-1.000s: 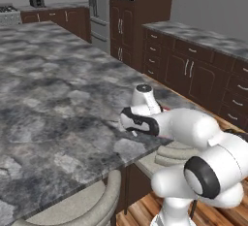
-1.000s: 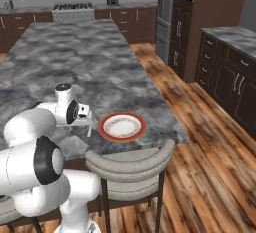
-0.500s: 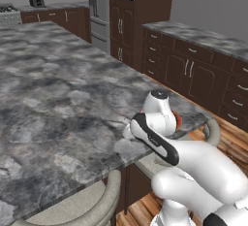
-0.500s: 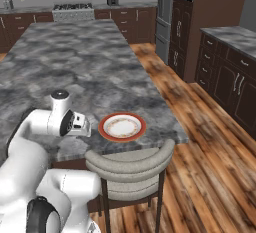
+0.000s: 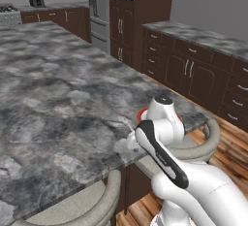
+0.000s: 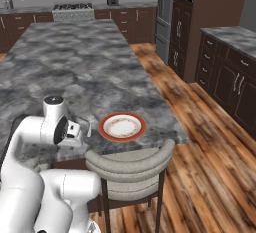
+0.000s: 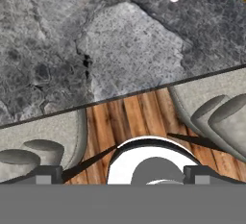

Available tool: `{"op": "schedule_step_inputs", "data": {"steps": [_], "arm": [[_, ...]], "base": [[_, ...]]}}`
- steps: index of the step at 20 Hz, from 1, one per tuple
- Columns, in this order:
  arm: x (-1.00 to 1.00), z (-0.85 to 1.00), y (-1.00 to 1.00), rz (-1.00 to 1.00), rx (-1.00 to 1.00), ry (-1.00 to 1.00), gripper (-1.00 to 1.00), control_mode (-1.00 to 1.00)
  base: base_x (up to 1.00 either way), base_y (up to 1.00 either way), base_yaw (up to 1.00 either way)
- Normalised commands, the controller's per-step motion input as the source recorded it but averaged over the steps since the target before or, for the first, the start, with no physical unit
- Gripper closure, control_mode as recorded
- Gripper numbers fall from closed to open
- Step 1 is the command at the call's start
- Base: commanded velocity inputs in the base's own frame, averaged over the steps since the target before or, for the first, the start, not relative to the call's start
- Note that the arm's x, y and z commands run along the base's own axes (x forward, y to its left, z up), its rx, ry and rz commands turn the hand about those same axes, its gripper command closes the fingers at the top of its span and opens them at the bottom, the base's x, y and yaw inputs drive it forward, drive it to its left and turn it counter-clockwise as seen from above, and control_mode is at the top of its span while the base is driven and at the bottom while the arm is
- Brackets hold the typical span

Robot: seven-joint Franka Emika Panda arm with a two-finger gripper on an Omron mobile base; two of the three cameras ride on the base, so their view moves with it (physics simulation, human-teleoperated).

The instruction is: Take the fork and place it on the left side of the plate. Then take the spoon and place it on the right side of the plate. Make sure they're directly next to the plate.

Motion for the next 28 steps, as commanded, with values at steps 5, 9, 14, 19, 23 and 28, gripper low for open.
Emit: {"op": "schedule_step_inputs", "data": {"steps": [5, 9, 14, 19, 23, 28], "arm": [[0.0, 0.0, 0.0, 0.0, 0.0, 0.0, -1.0, 1.0], [0.0, 0.0, 0.0, 0.0, 0.0, 0.0, -1.0, 1.0], [0.0, 0.0, 0.0, 0.0, 0.0, 0.0, -1.0, 1.0], [0.0, 0.0, 0.0, 0.0, 0.0, 0.0, -1.0, 1.0], [0.0, 0.0, 0.0, 0.0, 0.0, 0.0, -1.0, 1.0], [0.0, 0.0, 0.0, 0.0, 0.0, 0.0, -1.0, 1.0]], "base": [[0.0, 0.0, 0.0], [0.0, 0.0, 0.0], [-0.5, 0.0, 0.0], [-0.65, 0.04, 0.27], [-0.19, 0.13, 0.91], [-0.06, 0.12, 0.91]]}}
